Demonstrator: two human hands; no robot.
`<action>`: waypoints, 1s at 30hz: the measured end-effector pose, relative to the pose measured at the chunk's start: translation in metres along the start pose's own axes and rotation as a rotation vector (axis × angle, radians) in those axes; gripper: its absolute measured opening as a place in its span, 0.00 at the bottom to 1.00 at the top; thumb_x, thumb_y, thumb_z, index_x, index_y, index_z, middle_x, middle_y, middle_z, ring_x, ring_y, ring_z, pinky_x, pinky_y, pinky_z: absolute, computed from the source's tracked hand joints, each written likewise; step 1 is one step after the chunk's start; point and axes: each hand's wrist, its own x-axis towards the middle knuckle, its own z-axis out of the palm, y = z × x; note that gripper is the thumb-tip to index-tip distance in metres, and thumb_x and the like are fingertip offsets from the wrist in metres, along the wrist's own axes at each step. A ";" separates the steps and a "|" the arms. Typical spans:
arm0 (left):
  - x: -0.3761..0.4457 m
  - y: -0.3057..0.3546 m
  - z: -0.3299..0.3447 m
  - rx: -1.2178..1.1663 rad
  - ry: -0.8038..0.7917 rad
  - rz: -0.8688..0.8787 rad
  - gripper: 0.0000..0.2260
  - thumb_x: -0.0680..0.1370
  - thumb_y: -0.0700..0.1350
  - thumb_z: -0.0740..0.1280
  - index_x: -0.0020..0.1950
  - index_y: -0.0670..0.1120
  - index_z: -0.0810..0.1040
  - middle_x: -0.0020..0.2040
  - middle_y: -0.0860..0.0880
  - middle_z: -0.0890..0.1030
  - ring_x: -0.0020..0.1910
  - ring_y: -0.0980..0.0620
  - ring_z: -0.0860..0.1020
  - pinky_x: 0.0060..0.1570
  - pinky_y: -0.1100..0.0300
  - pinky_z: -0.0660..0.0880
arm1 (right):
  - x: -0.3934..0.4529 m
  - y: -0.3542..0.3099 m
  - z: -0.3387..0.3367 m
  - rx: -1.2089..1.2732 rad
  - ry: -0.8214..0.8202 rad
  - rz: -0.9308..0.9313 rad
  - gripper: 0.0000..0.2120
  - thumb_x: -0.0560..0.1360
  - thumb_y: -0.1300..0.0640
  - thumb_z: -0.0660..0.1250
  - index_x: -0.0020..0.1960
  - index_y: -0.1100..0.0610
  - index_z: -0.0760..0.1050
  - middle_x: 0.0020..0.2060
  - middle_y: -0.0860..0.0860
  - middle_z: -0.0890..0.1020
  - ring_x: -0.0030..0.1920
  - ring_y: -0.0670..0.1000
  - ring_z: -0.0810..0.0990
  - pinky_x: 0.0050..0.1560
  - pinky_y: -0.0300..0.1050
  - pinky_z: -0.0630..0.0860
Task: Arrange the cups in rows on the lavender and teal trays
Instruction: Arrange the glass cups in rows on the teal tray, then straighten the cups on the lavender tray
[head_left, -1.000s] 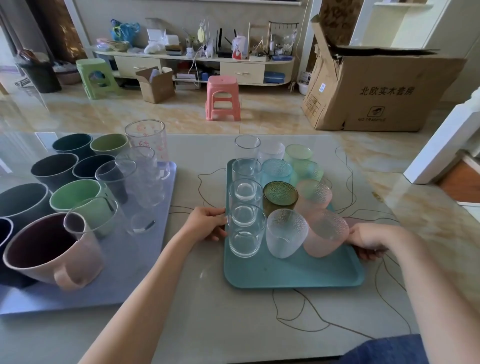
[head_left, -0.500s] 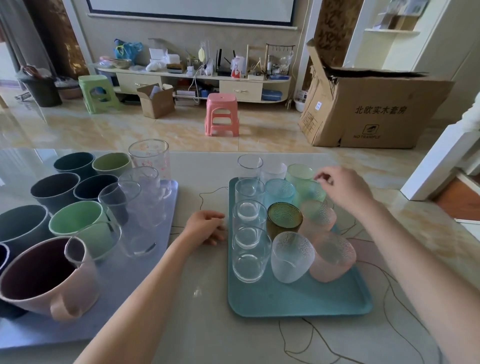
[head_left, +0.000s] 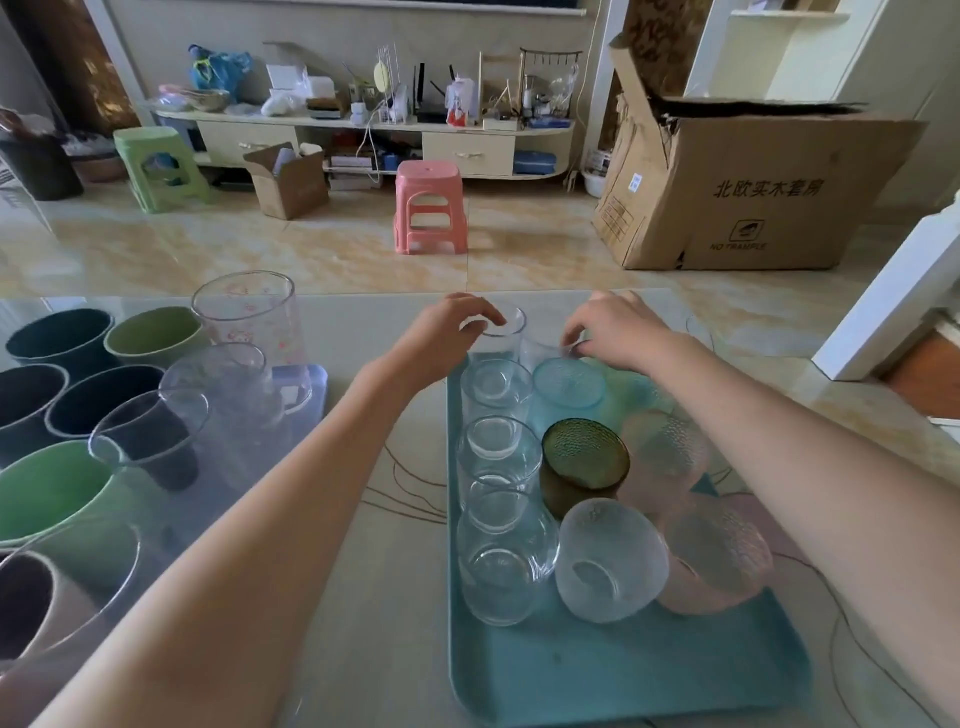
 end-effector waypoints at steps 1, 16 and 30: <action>-0.002 0.001 0.000 0.007 -0.021 0.008 0.10 0.80 0.38 0.61 0.54 0.43 0.81 0.60 0.46 0.78 0.60 0.49 0.74 0.57 0.65 0.65 | -0.001 0.000 -0.001 -0.003 -0.002 -0.013 0.07 0.74 0.53 0.68 0.51 0.47 0.82 0.54 0.52 0.78 0.60 0.55 0.71 0.64 0.48 0.62; -0.011 0.013 -0.008 0.110 -0.067 0.040 0.07 0.77 0.39 0.66 0.52 0.41 0.82 0.51 0.45 0.83 0.52 0.48 0.79 0.50 0.65 0.68 | -0.005 0.006 -0.001 0.012 -0.106 0.016 0.16 0.75 0.61 0.66 0.55 0.41 0.79 0.62 0.55 0.72 0.65 0.62 0.66 0.67 0.54 0.63; -0.064 0.067 -0.068 0.162 -0.016 0.093 0.18 0.79 0.31 0.56 0.61 0.46 0.77 0.63 0.47 0.77 0.63 0.48 0.74 0.59 0.63 0.66 | -0.108 -0.069 -0.063 0.573 0.381 0.063 0.25 0.74 0.74 0.51 0.48 0.54 0.81 0.56 0.54 0.81 0.56 0.50 0.77 0.47 0.39 0.69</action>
